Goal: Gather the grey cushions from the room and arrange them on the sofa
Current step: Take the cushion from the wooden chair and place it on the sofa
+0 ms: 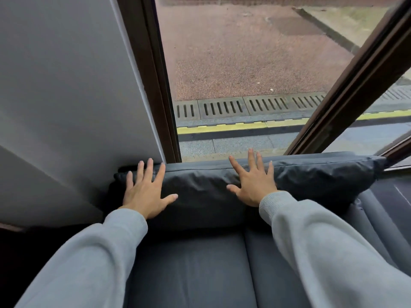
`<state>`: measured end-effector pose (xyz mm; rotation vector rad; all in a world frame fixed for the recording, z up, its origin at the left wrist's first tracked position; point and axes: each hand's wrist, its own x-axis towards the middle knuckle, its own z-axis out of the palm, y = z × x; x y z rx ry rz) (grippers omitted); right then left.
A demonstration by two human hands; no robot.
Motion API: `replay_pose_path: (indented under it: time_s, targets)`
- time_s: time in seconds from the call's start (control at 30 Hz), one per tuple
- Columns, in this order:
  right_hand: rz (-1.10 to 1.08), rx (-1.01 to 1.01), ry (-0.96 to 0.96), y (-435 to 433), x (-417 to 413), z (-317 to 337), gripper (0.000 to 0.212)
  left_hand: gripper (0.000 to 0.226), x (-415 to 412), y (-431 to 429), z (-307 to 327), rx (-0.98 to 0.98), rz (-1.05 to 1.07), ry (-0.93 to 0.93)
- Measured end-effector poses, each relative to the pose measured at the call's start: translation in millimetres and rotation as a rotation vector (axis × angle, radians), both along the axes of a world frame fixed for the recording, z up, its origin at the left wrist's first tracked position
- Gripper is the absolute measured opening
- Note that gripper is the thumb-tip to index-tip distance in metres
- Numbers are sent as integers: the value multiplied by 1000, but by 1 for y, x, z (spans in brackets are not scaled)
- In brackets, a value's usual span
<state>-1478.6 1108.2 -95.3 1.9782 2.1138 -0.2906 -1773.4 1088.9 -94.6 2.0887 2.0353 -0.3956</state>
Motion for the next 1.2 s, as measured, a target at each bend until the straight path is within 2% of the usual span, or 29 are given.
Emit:
replay_pose_path:
  time_s: [0.2, 0.37, 0.53, 0.67, 0.93, 1.1, 1.2]
  targets:
    - [29, 84, -15, -53, 52, 128, 94, 103, 72, -59, 122, 109, 2, -34]
    - [46, 186, 0, -142, 110, 231, 93, 104, 136, -152, 222, 211, 51, -93]
    - [116, 271, 3, -236, 155, 304, 99, 109, 192, -269, 297, 222, 131, -122]
    - [146, 279, 56, -297, 161, 348, 104, 106, 217, -353, 342, 239, 139, -108]
    - [290, 243, 161, -426, 65, 387, 98, 119, 195, -510, 398, 332, 273, -122]
    - [393, 233, 231, -524, -24, 382, 98, 128, 122, -633, 395, 364, 405, -102]
    - [474, 209, 251, -602, -90, 375, 99, 135, 65, -730, 385, 317, 526, -27]
